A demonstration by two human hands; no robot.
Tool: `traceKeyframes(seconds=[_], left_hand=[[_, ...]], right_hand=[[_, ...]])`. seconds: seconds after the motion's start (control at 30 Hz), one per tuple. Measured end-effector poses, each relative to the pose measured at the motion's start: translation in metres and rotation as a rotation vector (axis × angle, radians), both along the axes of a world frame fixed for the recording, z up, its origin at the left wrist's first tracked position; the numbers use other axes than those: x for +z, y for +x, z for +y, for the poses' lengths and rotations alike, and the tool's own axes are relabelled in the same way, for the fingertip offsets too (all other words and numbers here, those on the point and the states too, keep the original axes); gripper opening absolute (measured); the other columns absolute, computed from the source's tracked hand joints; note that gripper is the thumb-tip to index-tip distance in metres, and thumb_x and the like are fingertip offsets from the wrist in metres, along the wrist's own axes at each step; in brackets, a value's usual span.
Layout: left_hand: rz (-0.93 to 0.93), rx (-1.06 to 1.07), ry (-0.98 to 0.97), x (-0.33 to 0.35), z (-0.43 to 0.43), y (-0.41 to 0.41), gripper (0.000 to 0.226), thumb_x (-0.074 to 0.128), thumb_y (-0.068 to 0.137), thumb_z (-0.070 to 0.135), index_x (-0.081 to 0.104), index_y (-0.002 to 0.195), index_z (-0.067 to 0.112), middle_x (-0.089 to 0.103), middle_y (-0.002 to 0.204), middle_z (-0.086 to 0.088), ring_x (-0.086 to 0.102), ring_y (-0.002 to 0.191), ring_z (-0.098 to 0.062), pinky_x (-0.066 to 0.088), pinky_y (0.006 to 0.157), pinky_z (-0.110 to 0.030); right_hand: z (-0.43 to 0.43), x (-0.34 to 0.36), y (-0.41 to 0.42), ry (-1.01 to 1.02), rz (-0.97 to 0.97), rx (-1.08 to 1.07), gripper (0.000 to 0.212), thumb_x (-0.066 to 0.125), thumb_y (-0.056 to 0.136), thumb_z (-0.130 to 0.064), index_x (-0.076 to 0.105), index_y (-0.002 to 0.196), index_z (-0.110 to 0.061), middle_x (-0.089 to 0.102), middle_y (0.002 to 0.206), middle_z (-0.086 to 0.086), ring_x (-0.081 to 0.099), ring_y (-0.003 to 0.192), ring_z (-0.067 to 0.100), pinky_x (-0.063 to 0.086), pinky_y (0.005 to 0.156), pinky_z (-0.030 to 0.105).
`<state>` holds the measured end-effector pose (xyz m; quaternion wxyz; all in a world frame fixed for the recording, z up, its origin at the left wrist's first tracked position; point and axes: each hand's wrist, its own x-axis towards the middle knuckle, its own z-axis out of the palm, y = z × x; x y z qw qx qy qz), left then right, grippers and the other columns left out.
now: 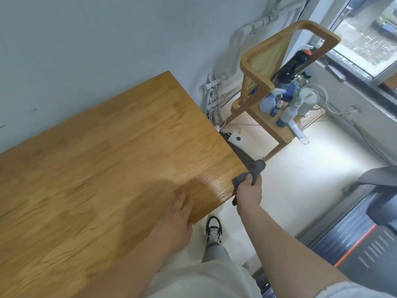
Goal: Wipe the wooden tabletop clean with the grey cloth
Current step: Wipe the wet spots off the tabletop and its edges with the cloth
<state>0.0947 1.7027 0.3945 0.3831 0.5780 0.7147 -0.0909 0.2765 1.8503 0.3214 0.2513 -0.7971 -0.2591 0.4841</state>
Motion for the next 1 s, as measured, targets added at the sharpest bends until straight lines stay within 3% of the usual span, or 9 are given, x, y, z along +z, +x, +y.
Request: traceKeyframes(seconds=[0.13,0.27,0.4,0.5,0.6,0.7,0.77,0.9,1.0], left_hand=[[-0.034,-0.018,0.03,-0.003,-0.044,-0.038,0.065,0.044,0.105,0.034,0.014,0.162,0.026,-0.01,0.172,0.003,0.02,0.154,-0.027,0.035,0.117,-0.04],[-0.046,-0.018,0.036,-0.007,-0.094,-0.089,0.066,0.044,0.105,0.035,0.013,0.163,0.026,-0.014,0.172,0.003,0.018,0.155,-0.024,0.033,0.118,-0.038],[-0.061,-0.026,0.022,-0.01,-0.138,-0.128,0.068,0.048,0.103,0.029,0.017,0.163,0.025,-0.009,0.172,-0.003,0.013,0.156,-0.026,0.028,0.121,-0.035],[-0.062,-0.049,-0.001,-0.008,-0.161,-0.14,0.065,0.049,0.103,0.029,0.022,0.161,0.021,-0.005,0.172,-0.006,0.011,0.156,-0.027,0.024,0.121,-0.033],[-0.05,-0.038,-0.011,-0.011,-0.166,-0.144,0.06,0.048,0.102,0.026,0.028,0.159,0.02,-0.004,0.173,-0.005,0.01,0.156,-0.026,0.026,0.121,-0.034],[-0.016,-0.041,-0.016,-0.012,-0.157,-0.139,0.058,0.045,0.103,0.026,0.028,0.158,0.022,-0.003,0.172,-0.001,0.004,0.156,-0.025,0.023,0.123,-0.038],[0.008,-0.057,0.003,-0.011,-0.15,-0.134,0.057,0.043,0.104,0.027,0.027,0.157,0.021,-0.004,0.172,0.0,0.001,0.156,-0.023,0.021,0.123,-0.038],[0.008,-0.077,0.027,-0.01,-0.136,-0.122,0.057,0.042,0.105,0.027,0.023,0.158,0.022,-0.005,0.172,0.0,-0.001,0.157,-0.023,0.02,0.122,-0.036],[0.032,-0.064,0.052,-0.016,-0.128,-0.117,0.057,0.044,0.104,0.03,0.025,0.157,0.023,0.0,0.171,-0.001,0.002,0.157,-0.022,0.019,0.125,-0.04]], right_hand=[[-0.063,0.004,-0.044,0.015,0.048,-0.163,0.019,0.034,0.105,-0.05,0.047,0.117,-0.046,0.06,0.099,-0.007,0.063,0.095,0.031,0.056,0.092,0.057],[-0.144,0.009,-0.11,0.004,0.043,-0.145,0.025,0.032,0.106,-0.05,0.044,0.128,-0.045,0.062,0.099,-0.009,0.061,0.085,0.023,0.052,0.084,0.047],[-0.224,0.004,-0.172,-0.068,0.062,-0.087,0.042,0.032,0.107,-0.052,0.031,0.149,-0.044,0.062,0.129,0.003,0.06,0.115,0.038,0.046,0.1,0.051],[-0.258,0.009,-0.194,-0.163,0.119,-0.09,0.046,0.034,0.107,-0.051,0.031,0.152,-0.039,0.061,0.131,0.008,0.058,0.111,0.034,0.045,0.093,0.042],[-0.247,0.01,-0.187,-0.199,0.165,-0.091,0.037,0.037,0.108,-0.046,0.045,0.138,-0.027,0.064,0.116,0.01,0.06,0.099,0.03,0.05,0.096,0.047],[-0.207,0.007,-0.158,-0.176,0.144,-0.121,0.025,0.041,0.109,-0.041,0.051,0.115,-0.019,0.057,0.085,0.005,0.056,0.071,0.024,0.048,0.068,0.038],[-0.169,0.008,-0.134,-0.166,0.137,-0.129,0.026,0.041,0.108,-0.043,0.049,0.118,-0.02,0.056,0.088,0.005,0.055,0.075,0.027,0.044,0.066,0.038],[-0.097,0.004,-0.09,-0.216,0.122,-0.224,0.047,0.045,0.104,-0.049,0.049,0.136,-0.016,0.058,0.121,0.01,0.054,0.111,0.037,0.039,0.086,0.047],[-0.082,0.002,-0.086,-0.236,0.143,-0.26,0.044,0.044,0.099,-0.057,0.047,0.129,-0.024,0.053,0.118,0.004,0.05,0.105,0.036,0.039,0.082,0.048]])
